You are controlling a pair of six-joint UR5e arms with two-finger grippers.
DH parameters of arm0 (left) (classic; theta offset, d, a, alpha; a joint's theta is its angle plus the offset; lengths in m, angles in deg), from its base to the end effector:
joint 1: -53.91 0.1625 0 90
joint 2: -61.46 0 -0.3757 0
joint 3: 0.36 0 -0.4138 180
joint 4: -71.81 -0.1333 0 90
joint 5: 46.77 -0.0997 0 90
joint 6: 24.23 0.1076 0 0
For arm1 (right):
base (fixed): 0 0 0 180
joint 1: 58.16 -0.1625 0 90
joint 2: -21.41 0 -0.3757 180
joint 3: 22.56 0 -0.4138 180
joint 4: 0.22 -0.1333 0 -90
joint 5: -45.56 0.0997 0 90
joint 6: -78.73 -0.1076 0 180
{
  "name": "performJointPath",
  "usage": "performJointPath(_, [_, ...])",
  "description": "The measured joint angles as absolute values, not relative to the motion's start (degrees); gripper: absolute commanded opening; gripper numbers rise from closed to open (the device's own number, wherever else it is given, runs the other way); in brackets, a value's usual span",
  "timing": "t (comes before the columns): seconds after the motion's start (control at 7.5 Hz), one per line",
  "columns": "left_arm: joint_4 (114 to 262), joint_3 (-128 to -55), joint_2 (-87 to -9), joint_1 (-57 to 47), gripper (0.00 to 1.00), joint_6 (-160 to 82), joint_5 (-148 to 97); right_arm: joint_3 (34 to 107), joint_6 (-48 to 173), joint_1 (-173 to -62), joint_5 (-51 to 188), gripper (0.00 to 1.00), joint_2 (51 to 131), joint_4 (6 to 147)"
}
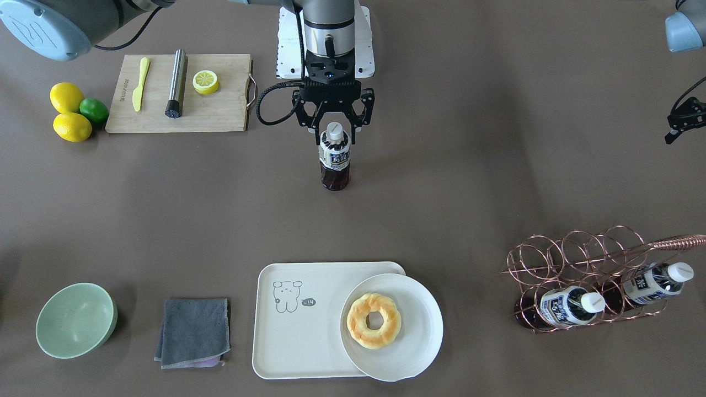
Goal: Place tea on tray
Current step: 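Lower the right gripper and grasp the tea bottle, then lift the bottle and place it upright on the white tray beside the bowl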
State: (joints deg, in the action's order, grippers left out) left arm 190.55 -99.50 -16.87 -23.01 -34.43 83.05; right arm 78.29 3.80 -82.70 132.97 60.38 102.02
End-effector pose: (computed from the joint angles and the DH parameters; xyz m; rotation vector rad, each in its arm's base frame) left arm 0.0421 -0.4659 0.5788 0.2922 0.7577 0.2064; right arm -0.5190 -0.3888 0.0275 0.3338 -0.8017 0.1744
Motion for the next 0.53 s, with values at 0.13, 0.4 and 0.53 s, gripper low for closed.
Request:
performJointPath(0.13, [190.5, -99.5, -16.9, -23.0, 1.0, -34.5, 83.0, 78.4, 3.7, -82.7, 133.0, 0.0, 60.4, 102.1])
performJointPath(0.4, [190.6, -99.6, -16.9, -23.0, 1.0, -34.5, 83.0, 78.7, 3.5, -82.7, 133.0, 0.0, 60.5, 102.4])
performJointPath(0.53, [190.6, -99.6, -16.9, -23.0, 1.0, -34.5, 83.0, 78.9, 3.5, -82.7, 133.0, 0.0, 60.5, 102.5])
